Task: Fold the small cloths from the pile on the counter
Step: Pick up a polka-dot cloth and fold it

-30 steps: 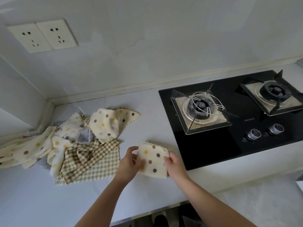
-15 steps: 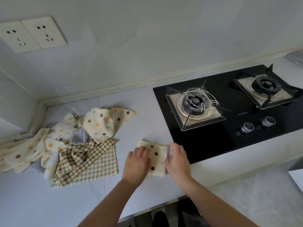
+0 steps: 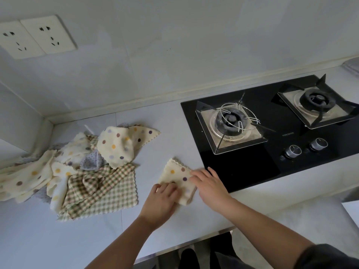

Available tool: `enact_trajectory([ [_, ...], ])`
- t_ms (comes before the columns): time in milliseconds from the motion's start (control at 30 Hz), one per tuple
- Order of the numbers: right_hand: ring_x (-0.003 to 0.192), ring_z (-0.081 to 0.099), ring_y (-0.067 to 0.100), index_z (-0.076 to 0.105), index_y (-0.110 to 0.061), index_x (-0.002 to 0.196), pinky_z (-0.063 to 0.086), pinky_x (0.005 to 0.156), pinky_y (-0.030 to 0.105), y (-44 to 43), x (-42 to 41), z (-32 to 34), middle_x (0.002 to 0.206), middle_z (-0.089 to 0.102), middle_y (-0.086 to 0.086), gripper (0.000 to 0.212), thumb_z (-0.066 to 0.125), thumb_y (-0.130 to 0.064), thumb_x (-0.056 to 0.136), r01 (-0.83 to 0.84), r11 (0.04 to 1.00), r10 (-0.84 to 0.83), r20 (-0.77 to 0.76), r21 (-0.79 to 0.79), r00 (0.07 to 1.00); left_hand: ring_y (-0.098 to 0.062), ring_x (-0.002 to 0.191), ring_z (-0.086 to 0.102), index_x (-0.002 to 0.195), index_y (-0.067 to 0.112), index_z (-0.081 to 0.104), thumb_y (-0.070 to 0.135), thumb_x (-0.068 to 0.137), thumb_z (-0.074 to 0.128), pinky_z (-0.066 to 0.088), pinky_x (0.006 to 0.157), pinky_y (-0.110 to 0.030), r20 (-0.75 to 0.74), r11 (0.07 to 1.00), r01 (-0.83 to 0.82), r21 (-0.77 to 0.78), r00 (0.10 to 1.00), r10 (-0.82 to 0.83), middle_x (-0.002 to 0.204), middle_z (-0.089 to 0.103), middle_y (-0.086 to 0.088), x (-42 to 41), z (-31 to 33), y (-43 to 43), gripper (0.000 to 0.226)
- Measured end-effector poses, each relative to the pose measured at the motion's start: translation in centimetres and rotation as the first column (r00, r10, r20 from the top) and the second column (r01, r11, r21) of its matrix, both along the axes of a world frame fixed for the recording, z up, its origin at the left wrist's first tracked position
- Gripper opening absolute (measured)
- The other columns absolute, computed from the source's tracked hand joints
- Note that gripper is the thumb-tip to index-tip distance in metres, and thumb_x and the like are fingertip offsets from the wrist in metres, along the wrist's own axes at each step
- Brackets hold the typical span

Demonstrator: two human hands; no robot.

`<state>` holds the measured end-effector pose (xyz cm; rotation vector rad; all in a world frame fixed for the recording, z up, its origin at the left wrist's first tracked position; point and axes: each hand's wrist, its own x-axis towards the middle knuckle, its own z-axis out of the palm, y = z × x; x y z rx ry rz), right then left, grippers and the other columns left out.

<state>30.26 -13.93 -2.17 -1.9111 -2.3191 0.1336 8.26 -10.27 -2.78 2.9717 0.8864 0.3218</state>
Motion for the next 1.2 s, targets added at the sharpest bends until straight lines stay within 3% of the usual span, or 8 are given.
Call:
enact_trajectory([
  [100,0.099,0.059,0.020,0.062,-0.031,0.113,0.043,0.102,0.041,0.9,0.0,0.5,0.104,0.058,-0.005,0.064,0.074,-0.007,0.055,-0.062,0.998,0.062,-0.033,-0.007,0.998,-0.021,0.074,0.062,0.084,0.017,0.063,0.017,0.076,0.046,0.043,0.061,-0.028,0.073,0.977,-0.157,-0.147,0.983,0.169,0.086,0.062,0.002,1.2,0.6,1.1,0.018],
  [200,0.094,0.058,0.022,0.069,-0.023,0.101,0.050,0.089,0.038,2.0,0.2,1.1,0.101,0.057,-0.004,0.037,0.068,-0.014,0.066,-0.057,0.998,0.053,-0.197,-0.014,0.979,-0.007,0.062,0.053,0.085,0.014,0.061,0.010,0.084,0.052,0.039,0.055,-0.021,0.242,0.786,-0.263,-0.560,0.855,0.459,0.073,0.057,0.008,1.3,2.3,2.3,0.009],
  [333,0.096,0.058,0.009,0.072,-0.008,0.095,0.047,0.086,0.027,3.2,-0.1,4.6,0.101,0.064,-0.003,0.017,0.069,-0.013,0.079,0.051,0.987,-0.147,-0.709,-0.155,0.690,-0.004,0.062,0.047,0.086,0.026,0.055,-0.001,0.090,0.049,0.039,0.058,-0.021,0.300,0.539,-0.129,-0.832,0.713,0.634,0.069,0.056,0.010,-0.7,5.7,3.4,0.027],
  [500,0.077,0.061,0.023,0.064,-0.006,0.087,0.048,0.070,0.036,4.9,-1.1,11.4,0.081,0.062,0.011,0.025,0.066,-0.030,0.080,-0.024,0.969,-0.197,-0.824,-0.248,0.531,-0.012,0.103,0.061,0.120,0.031,0.047,0.007,0.081,0.058,0.046,0.091,-0.018,0.481,0.746,-0.004,-0.666,0.762,0.433,0.117,0.057,0.014,-2.9,12.0,4.6,0.047],
  [633,0.062,0.046,0.010,0.056,-0.010,0.077,0.033,0.059,0.025,6.0,-1.8,14.9,0.064,0.048,-0.005,0.016,0.069,-0.013,0.085,-0.046,0.975,-0.161,-0.826,-0.220,0.540,-0.006,0.092,0.060,0.102,0.024,0.061,0.012,0.081,0.071,0.049,0.082,-0.020,0.444,0.890,0.017,-0.455,0.871,0.211,0.111,0.058,0.015,-3.9,15.6,6.0,0.026],
  [800,0.075,0.071,0.012,0.051,-0.014,0.075,0.034,0.055,0.017,5.9,-2.2,18.1,0.064,0.054,-0.009,0.021,0.065,-0.009,0.090,-0.030,0.986,-0.125,-0.850,-0.163,0.512,0.001,0.089,0.057,0.097,0.029,0.057,0.039,0.081,0.062,0.049,0.075,-0.020,0.390,0.952,-0.014,-0.306,0.910,0.139,0.102,0.059,0.020,-4.5,18.5,6.1,0.020],
  [1000,0.082,0.073,0.020,0.055,-0.014,0.085,0.043,0.071,0.034,6.0,-2.8,20.1,0.078,0.063,-0.001,0.011,0.066,-0.015,0.087,-0.060,0.985,-0.122,-0.902,-0.161,0.415,-0.006,0.083,0.055,0.098,0.034,0.066,0.054,0.085,0.054,0.049,0.074,-0.029,0.254,0.930,-0.062,-0.362,0.954,0.162,0.096,0.054,0.016,-4.2,19.7,6.8,0.027],
  [1200,0.066,0.052,0.009,0.065,-0.011,0.087,0.038,0.061,0.027,6.6,-2.8,20.5,0.071,0.057,-0.003,0.015,0.062,-0.025,0.092,-0.045,0.995,-0.049,-0.823,-0.091,0.565,-0.001,0.084,0.061,0.089,0.036,0.072,0.048,0.084,0.066,0.051,0.078,-0.024,0.084,0.808,-0.052,-0.587,0.989,0.125,0.091,0.067,0.014,-4.8,22.6,7.9,0.015],
])
